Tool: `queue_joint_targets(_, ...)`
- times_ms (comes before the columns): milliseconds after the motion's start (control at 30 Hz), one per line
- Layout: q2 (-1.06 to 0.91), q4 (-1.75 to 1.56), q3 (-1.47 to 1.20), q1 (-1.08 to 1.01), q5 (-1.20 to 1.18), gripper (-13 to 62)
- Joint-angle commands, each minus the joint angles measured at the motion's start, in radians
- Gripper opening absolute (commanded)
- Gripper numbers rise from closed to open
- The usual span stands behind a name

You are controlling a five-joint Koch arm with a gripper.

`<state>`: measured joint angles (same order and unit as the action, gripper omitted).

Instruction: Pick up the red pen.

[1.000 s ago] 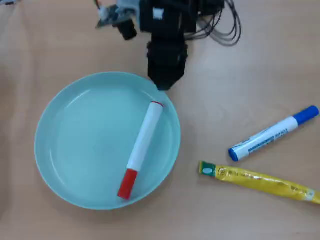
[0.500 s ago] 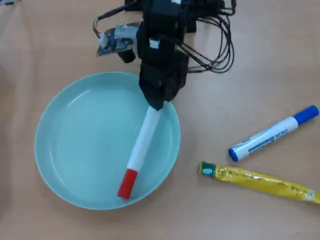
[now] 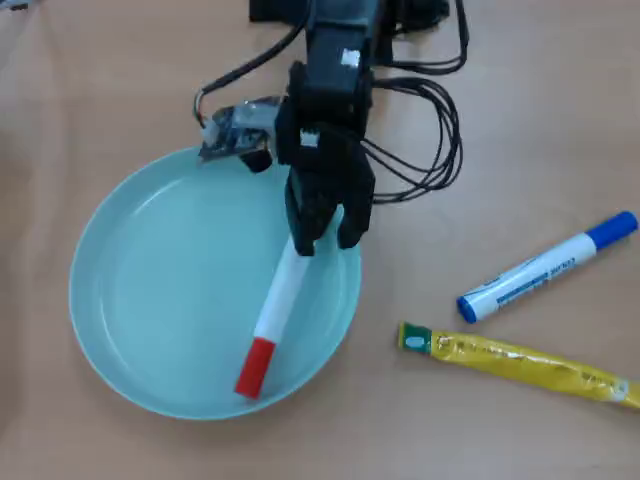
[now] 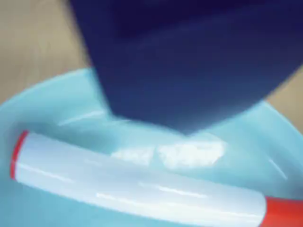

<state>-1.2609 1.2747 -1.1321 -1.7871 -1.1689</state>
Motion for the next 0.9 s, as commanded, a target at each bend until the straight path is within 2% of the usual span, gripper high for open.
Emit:
queue_joint_targets(0,0.008,-0.064,0.089,-0.002,-0.081,15.6)
queue_joint_targets(133,0.023,-0.066,0.094,-0.006,-0.164,26.7)
queue_joint_targets(233,0.077,-0.066,0.094,-0.009,-0.245,30.9)
queue_joint_targets(333,0.104,-0.064,0.094,-0.026,-0.331,30.8)
queue_joint_targets(867,0.242,-0.064,0.207,-0.091,-0.342,31.9)
